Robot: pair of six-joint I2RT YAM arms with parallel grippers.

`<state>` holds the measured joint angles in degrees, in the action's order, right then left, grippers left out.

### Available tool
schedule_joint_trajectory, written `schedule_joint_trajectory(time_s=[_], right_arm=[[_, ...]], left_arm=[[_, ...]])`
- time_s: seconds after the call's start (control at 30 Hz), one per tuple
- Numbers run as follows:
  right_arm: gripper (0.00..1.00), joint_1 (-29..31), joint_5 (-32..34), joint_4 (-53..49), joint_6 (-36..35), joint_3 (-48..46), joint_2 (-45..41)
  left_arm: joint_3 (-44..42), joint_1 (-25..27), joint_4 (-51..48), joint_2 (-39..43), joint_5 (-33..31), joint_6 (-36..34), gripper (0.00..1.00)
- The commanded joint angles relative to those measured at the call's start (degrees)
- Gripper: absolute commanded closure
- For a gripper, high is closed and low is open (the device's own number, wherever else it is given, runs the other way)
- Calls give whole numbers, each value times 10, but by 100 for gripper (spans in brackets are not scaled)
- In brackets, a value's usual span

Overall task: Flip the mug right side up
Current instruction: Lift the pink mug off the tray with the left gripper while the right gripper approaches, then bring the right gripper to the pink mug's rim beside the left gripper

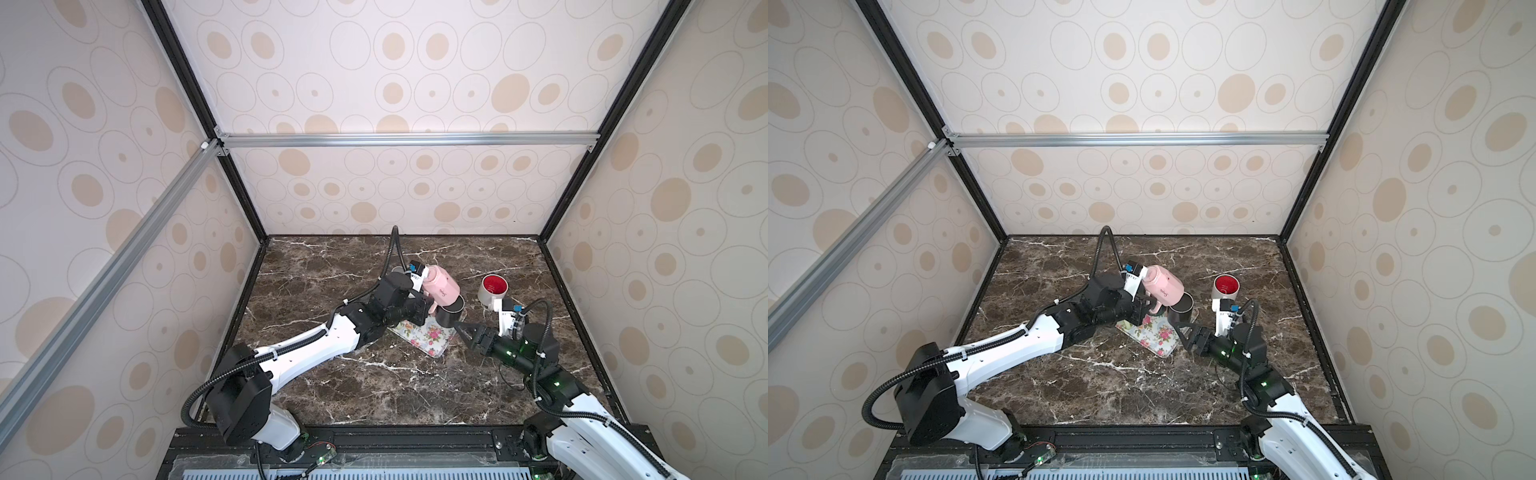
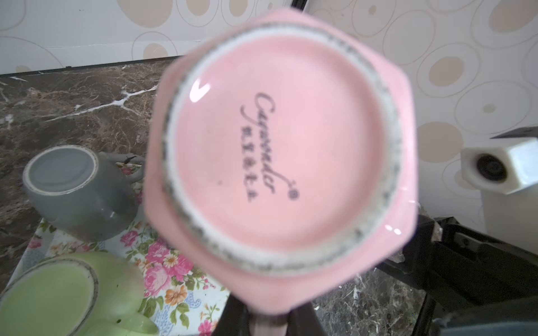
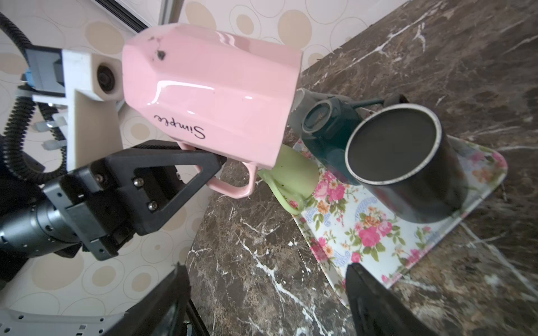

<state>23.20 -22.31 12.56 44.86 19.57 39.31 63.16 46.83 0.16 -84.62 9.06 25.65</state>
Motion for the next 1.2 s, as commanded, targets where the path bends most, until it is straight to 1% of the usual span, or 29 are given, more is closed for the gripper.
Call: schedule_joint_trajectory(time_s=[0.0, 0.07, 0.37, 0.47, 0.6, 0.73, 0.87, 0.9, 0.97, 1.07, 1.17], right_arm=[[15, 3, -24, 117, 20, 0, 27], [16, 3, -25, 154, 28, 1, 49], [21, 3, -44, 309, 39, 12, 133], [23, 3, -45, 323, 37, 25, 150], [25, 3, -60, 346, 42, 39, 164], [25, 3, -65, 364, 44, 42, 161], [25, 3, -76, 381, 47, 44, 162], [25, 3, -75, 377, 46, 47, 162], [25, 3, -75, 385, 49, 47, 166], [26, 3, -79, 397, 54, 49, 175], [30, 3, -82, 414, 60, 48, 184]], left_arm=[[36, -15, 117, 42, 57, 23, 100], [36, -20, 135, 44, 83, 34, 100], [11, -30, 212, 66, 129, 78, 100], [-2, -30, 234, 73, 147, 95, 100], [-11, -30, 237, 78, 155, 100, 100], [-26, -30, 257, 82, 172, 116, 100], [-38, -30, 278, 85, 176, 125, 100], [-40, -30, 285, 86, 198, 129, 100], [-51, -30, 312, 86, 214, 148, 100], [-61, -30, 335, 84, 229, 165, 100], [-71, -30, 356, 86, 236, 177, 100]])
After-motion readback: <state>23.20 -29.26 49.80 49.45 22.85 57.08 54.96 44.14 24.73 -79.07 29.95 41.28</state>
